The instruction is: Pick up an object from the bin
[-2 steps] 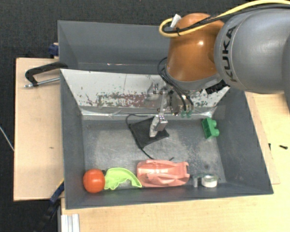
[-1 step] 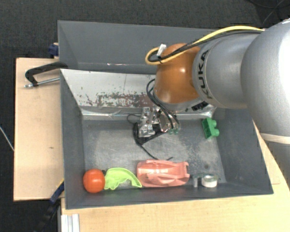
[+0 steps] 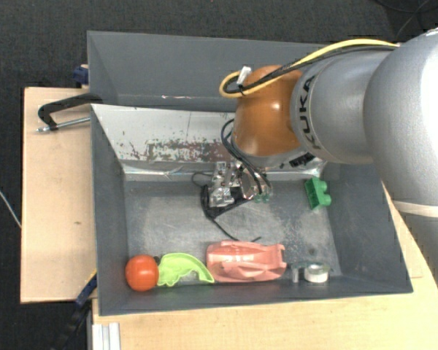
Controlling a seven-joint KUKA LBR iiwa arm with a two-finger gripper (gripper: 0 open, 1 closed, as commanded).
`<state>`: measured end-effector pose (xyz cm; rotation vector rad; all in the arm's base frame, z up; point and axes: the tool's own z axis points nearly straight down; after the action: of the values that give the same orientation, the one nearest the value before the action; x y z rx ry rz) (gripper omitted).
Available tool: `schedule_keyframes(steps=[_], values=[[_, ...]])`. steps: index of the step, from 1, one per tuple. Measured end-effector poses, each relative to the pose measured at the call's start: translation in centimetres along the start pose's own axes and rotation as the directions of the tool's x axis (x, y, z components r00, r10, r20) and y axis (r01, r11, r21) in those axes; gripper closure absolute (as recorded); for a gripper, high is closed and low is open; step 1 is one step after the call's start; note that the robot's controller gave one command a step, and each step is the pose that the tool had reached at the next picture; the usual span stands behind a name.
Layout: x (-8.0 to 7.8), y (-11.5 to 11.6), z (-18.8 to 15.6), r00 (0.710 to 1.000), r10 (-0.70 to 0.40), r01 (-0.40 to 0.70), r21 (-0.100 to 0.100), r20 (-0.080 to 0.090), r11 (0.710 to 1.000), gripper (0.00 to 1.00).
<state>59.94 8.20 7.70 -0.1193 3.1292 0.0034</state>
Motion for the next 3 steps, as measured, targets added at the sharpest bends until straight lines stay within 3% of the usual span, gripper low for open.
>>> schedule_keyframes(steps=[1, 3], values=[[0.0, 4.0, -13.4, 0.997, -0.083, 0.083, 0.000, -0.002, 0.997, 1.00], [-0.2, 4.4, -11.8, 0.998, -0.059, 0.059, 0.000, -0.008, 0.998, 1.00]])
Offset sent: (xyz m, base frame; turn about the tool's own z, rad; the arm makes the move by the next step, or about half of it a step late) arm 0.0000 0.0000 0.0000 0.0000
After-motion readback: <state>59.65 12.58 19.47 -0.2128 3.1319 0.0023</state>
